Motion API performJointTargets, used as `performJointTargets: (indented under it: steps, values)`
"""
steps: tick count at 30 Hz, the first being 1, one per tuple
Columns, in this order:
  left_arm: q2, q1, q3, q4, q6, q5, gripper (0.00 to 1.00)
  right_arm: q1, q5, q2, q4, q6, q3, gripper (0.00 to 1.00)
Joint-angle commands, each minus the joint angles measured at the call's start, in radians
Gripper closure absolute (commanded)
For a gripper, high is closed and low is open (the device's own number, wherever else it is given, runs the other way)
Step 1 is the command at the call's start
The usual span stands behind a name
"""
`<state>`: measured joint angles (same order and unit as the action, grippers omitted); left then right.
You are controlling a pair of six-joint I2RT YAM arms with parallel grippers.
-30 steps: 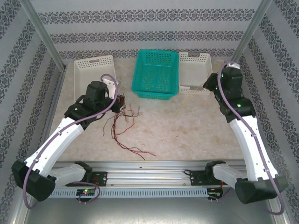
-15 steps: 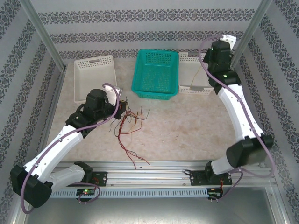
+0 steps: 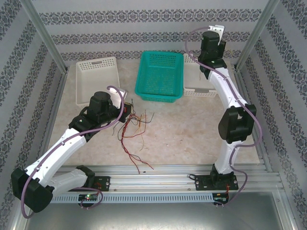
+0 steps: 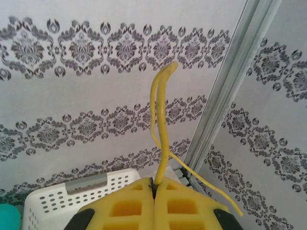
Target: Untangle the cables
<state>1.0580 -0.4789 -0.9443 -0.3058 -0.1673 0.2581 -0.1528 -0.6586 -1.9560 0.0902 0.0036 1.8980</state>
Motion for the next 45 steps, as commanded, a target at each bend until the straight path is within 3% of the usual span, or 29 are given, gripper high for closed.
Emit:
performJointTargets:
  steps: [1, 7, 18, 21, 30, 45]
  values:
    - [-0.008, -0.015, 0.008, 0.031, 0.022, -0.001, 1.0, 0.007, -0.019, -0.041, 0.006, 0.046, 0.003, 1.0]
    - [-0.001, -0.015, 0.01, 0.031, 0.021, -0.002, 1.0, -0.004, 0.07, -0.103, 0.044, 0.187, -0.121, 1.0]
    - [-0.001, -0.025, 0.01, 0.025, 0.03, -0.008, 1.0, 0.034, 0.342, -0.242, 0.37, 0.398, -0.014, 1.0]
    - [0.002, -0.032, 0.01, 0.024, 0.033, -0.012, 1.0, 0.05, 0.363, -0.295, 0.494, 0.422, 0.065, 1.0]
    - [0.007, -0.055, 0.009, 0.013, 0.049, -0.031, 1.0, 0.098, 0.452, -0.314, 0.56, 0.466, 0.083, 1.0]
    - [-0.004, -0.056, 0.01, 0.008, 0.057, -0.039, 1.0, 0.102, 0.441, -0.282, 0.634, 0.455, 0.142, 0.64]
